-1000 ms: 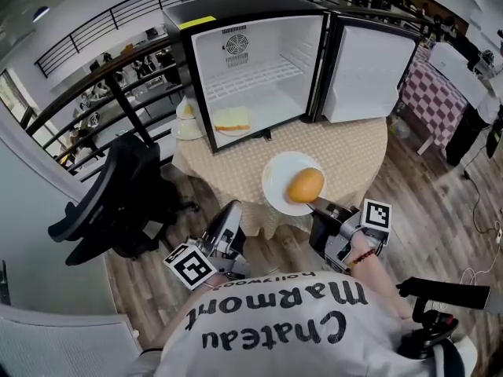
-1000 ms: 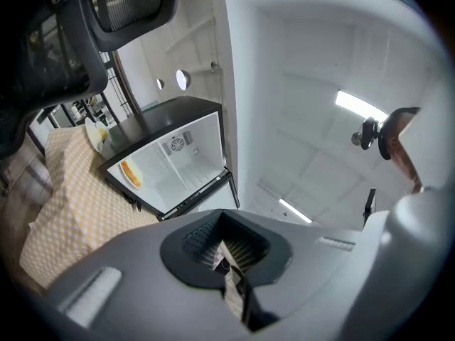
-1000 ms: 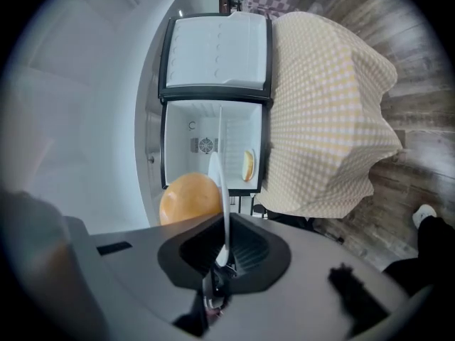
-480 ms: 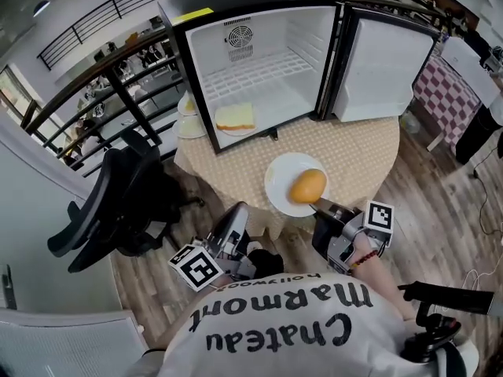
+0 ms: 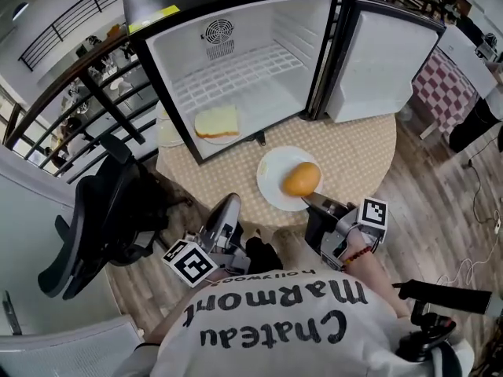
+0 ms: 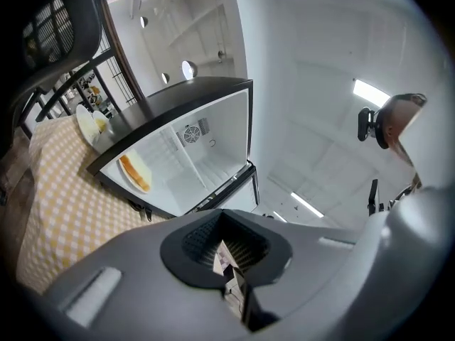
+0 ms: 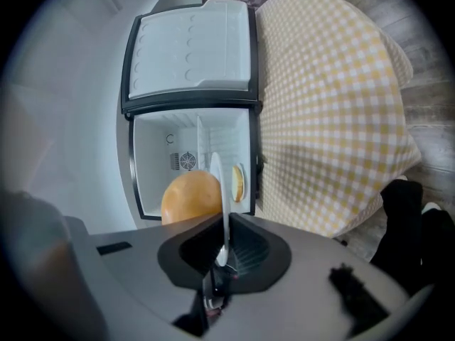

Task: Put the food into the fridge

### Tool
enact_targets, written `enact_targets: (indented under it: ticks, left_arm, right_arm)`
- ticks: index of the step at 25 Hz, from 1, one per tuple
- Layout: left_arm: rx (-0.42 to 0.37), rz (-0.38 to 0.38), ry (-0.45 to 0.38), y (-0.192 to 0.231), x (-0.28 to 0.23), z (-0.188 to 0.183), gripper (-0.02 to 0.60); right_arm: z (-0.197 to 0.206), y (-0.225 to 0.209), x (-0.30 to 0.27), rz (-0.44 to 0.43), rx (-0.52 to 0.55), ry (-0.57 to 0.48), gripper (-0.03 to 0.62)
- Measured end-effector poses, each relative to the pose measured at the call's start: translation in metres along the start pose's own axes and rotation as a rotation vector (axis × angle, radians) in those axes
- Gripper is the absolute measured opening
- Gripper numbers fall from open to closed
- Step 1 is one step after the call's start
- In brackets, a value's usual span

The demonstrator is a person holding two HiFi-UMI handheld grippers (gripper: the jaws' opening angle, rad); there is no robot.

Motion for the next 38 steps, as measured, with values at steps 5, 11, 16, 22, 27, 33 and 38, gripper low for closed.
enact_targets:
  ticks: [5,11,16,22,27,33,38]
  left_arm:
    - [-0.047,0.017,-0.001,0.016,-0.022,-0.019,-0.017]
    - [-0.101,0.008,0.021,0.043,-0.04,-0.033,-0.017]
    - [-0.092,-0.031,0.024,0.068,-0.039,-0.041,-0.017]
    - [-0.083,-0.103,0.017,0.092,-0.031,-0.059,-0.017]
    - [-0.07,-0.142,0.005,0.103,-0.03,-0.068,-0.017]
    - [-0.051,-0.167,-0.015,0.118,-0.035,-0.077,-0.017]
    - [-0.029,-0.193,-0.02,0.129,-0.041,-0.08,-0.017]
  right_arm:
    - [-0.027,-0.004,-0.028,0.004,-0.006,-0.01,0.026]
    - [-0.055,-0.012,-0.07,0.011,0.016,-0.022,0.026]
    - [-0.075,-0.031,-0.089,0.06,0.017,-0.047,0.026]
    - [-0.103,-0.048,-0.124,0.072,0.022,-0.067,0.026]
    - [-0.123,-0.057,-0.144,0.085,0.022,-0.067,0.026]
    - [-0.142,-0.067,-0.171,0.127,0.003,-0.081,0.026]
    - [-0.156,-0.069,-0.188,0.154,0.002,-0.082,0.025]
Point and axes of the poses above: the fingertips, and each gripper's own axes: x backward along the fingers, y to its left, z out of its underside, the point moved 3 cm from there along x, backward along the fingers, and after that the axes turned 7 degrees about -z, right-handed, at the moved point
